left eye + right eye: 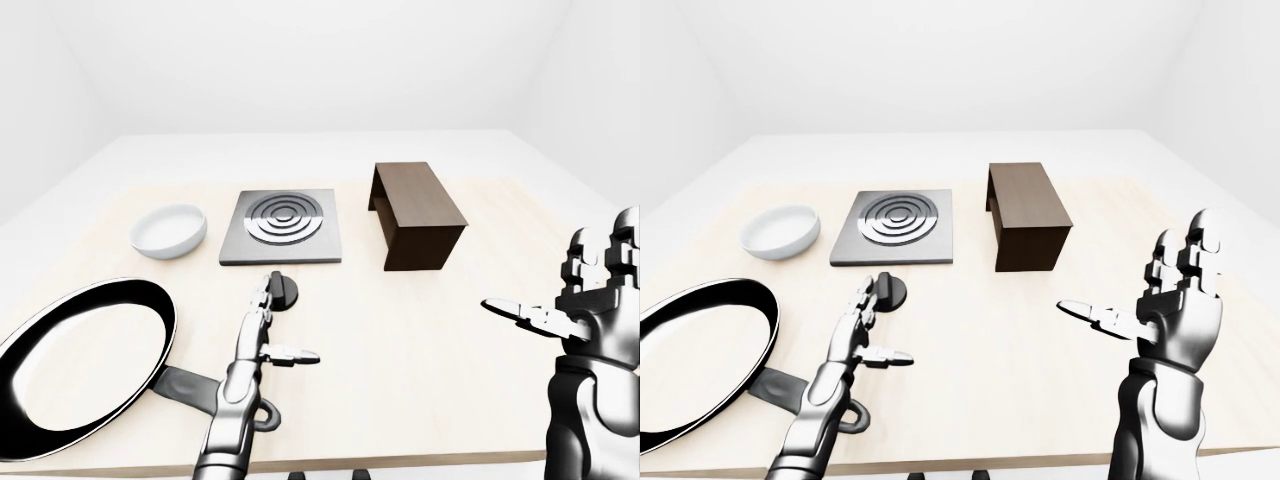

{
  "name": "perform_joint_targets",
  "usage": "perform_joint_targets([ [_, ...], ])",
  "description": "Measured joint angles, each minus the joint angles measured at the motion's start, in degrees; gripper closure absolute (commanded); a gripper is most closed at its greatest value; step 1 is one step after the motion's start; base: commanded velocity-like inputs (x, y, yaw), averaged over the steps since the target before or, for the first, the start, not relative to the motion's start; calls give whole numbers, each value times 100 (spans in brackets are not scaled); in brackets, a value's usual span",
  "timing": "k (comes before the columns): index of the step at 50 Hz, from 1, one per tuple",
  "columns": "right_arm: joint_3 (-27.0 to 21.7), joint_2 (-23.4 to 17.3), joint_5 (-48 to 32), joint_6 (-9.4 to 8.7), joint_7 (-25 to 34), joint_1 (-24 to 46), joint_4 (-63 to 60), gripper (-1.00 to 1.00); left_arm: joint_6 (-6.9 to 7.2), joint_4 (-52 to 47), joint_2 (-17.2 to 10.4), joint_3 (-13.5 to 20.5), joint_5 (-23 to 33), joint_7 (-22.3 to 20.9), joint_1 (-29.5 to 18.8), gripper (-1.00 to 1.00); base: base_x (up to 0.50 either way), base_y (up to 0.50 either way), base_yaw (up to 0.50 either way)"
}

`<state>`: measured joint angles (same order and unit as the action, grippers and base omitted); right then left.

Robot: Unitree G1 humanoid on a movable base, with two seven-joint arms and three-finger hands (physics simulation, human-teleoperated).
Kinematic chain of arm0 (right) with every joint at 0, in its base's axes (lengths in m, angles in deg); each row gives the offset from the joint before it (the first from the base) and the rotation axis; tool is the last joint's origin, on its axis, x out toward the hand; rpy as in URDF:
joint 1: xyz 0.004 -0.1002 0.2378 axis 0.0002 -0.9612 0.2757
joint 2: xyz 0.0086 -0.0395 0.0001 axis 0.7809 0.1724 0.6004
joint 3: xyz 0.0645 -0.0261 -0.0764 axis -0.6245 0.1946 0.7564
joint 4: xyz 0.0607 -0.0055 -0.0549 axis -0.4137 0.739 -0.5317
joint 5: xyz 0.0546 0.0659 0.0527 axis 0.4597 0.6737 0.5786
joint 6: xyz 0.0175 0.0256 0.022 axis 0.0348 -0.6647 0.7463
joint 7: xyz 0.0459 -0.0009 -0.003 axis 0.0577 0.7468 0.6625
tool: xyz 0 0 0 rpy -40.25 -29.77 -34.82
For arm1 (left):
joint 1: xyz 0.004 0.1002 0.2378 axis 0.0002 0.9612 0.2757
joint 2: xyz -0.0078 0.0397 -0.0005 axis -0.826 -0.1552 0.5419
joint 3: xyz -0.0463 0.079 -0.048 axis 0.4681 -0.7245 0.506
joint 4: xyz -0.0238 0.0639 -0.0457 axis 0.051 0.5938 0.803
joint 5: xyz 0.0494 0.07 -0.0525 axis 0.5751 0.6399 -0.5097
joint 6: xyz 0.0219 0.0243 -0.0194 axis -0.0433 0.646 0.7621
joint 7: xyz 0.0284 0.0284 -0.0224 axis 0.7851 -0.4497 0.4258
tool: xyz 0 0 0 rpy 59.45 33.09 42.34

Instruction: Turn on the stove.

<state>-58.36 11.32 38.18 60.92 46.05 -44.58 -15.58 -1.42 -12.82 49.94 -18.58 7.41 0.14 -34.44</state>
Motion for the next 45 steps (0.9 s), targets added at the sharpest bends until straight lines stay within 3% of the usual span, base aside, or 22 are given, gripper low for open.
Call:
perform_joint_targets([
  [28,21,-6,-4,0,-2,8,0,-100,286,-633,101,-295,87,2,267,-100,0,0,0],
  [45,37,6,-6,0,-1,-1,22,-100,356,-810,177,-575,176,46,353,-100,0,0,0],
])
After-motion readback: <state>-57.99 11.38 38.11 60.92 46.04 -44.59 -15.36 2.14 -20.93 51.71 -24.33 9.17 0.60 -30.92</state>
